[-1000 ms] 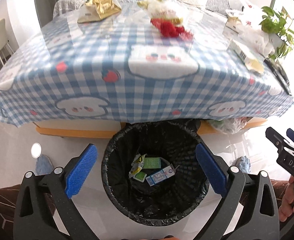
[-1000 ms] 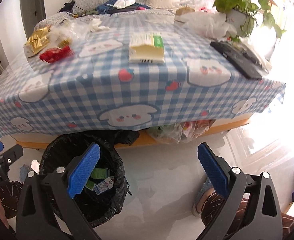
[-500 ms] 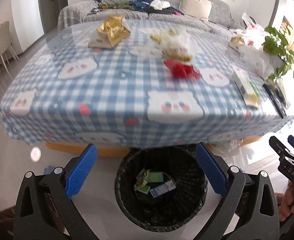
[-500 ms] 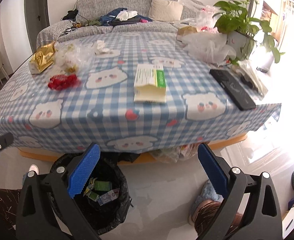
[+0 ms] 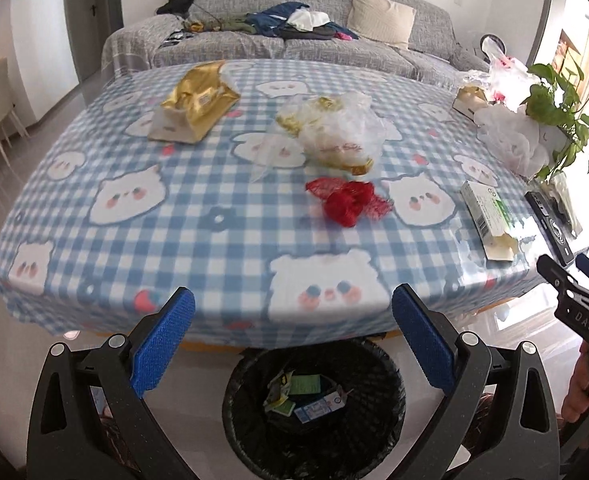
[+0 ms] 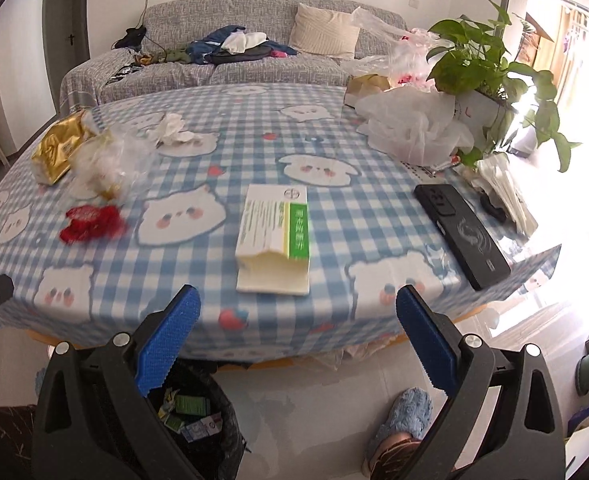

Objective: Collect trash
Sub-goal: 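Move both tools back over the table toward the red net and medicine box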

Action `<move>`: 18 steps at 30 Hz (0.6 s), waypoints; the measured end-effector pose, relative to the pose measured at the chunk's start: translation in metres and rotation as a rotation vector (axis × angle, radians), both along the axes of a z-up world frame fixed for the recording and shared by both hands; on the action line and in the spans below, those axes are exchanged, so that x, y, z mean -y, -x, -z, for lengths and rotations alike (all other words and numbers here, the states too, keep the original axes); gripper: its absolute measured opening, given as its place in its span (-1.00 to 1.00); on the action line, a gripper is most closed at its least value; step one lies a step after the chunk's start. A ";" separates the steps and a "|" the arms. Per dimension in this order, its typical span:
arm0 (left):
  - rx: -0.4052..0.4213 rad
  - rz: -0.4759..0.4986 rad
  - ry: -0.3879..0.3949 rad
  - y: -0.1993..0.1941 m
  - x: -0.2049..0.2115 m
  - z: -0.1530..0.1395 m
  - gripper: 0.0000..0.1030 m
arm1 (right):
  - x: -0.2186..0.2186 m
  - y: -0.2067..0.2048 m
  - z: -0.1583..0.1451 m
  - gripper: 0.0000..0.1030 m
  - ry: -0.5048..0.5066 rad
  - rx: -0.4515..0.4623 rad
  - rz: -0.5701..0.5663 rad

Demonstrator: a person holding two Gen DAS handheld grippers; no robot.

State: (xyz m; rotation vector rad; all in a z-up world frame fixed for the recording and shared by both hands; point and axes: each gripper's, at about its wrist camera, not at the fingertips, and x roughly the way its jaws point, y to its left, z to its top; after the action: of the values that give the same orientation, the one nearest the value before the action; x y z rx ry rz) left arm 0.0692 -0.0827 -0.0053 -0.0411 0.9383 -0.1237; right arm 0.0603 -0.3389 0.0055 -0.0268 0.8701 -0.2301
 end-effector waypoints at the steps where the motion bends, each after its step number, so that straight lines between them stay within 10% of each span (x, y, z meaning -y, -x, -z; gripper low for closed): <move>1: -0.001 0.004 0.000 -0.005 0.003 0.002 0.88 | 0.002 -0.005 0.001 0.83 -0.001 -0.002 0.002; 18: -0.039 0.024 -0.079 -0.091 0.041 0.026 0.82 | 0.020 -0.082 0.040 0.83 -0.061 -0.084 0.017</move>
State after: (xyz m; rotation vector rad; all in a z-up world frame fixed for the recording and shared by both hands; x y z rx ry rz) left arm 0.1605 -0.1236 -0.0310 0.0405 0.9820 -0.1081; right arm 0.1427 -0.3592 -0.0346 0.0280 0.9611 -0.2192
